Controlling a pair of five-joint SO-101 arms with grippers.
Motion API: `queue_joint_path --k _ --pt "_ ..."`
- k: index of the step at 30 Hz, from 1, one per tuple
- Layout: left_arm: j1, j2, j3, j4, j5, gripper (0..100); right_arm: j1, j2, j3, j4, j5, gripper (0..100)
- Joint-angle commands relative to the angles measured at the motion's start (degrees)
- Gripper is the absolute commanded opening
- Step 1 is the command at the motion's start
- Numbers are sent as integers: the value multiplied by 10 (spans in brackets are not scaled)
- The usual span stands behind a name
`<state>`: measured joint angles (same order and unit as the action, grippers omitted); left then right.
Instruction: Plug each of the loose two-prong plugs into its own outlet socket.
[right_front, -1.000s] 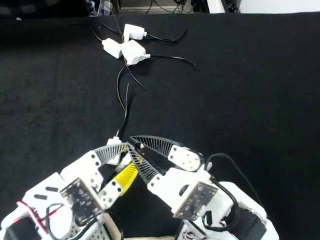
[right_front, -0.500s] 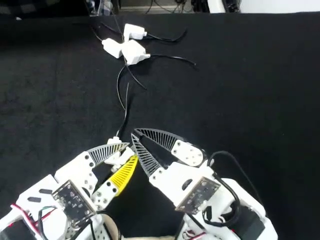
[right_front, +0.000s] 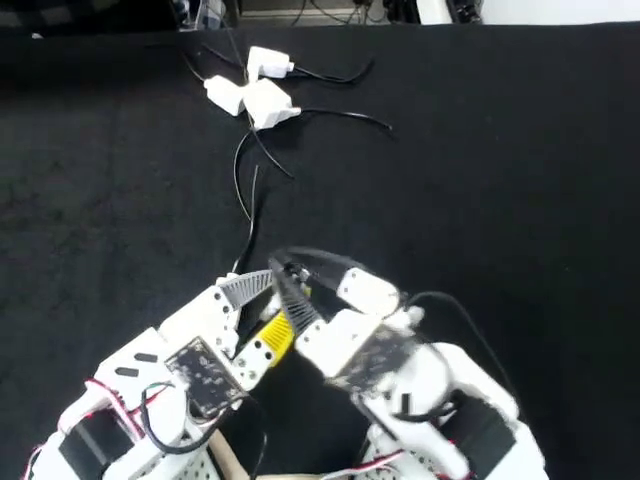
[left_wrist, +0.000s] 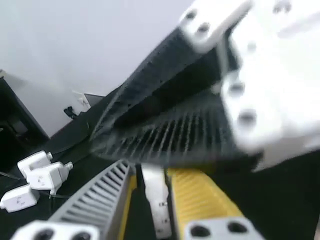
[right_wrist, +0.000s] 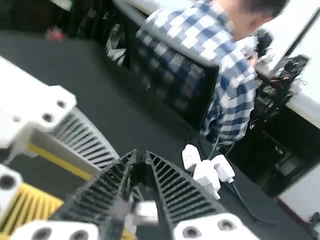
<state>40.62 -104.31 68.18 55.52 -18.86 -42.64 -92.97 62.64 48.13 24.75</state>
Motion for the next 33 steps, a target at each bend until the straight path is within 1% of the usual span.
queue_joint_path --k 1,6,9,15,21,24,28,31,33 --pt "-3 -3 -65 25 -2 29 4 -4 -11 -3 -3 11" --pt "-3 -3 -175 113 -2 29 4 -4 0 -6 -2 11" --pt "-3 -3 -208 146 -2 29 4 -2 0 -7 -2 11" --pt "-6 -4 -231 164 -2 29 4 -3 0 -7 -2 11" --pt "-76 -4 -305 190 -2 29 4 -1 0 -7 -2 11" --pt "-83 -4 -333 210 -2 29 4 -1 1 -7 -2 11" --pt "-83 -4 -312 208 -2 29 3 -1 1 -7 -2 11" --pt "-84 -4 -268 204 -2 29 3 -3 1 -7 -2 11" --pt "-87 -4 -219 183 -3 29 4 -6 0 -7 -2 11"
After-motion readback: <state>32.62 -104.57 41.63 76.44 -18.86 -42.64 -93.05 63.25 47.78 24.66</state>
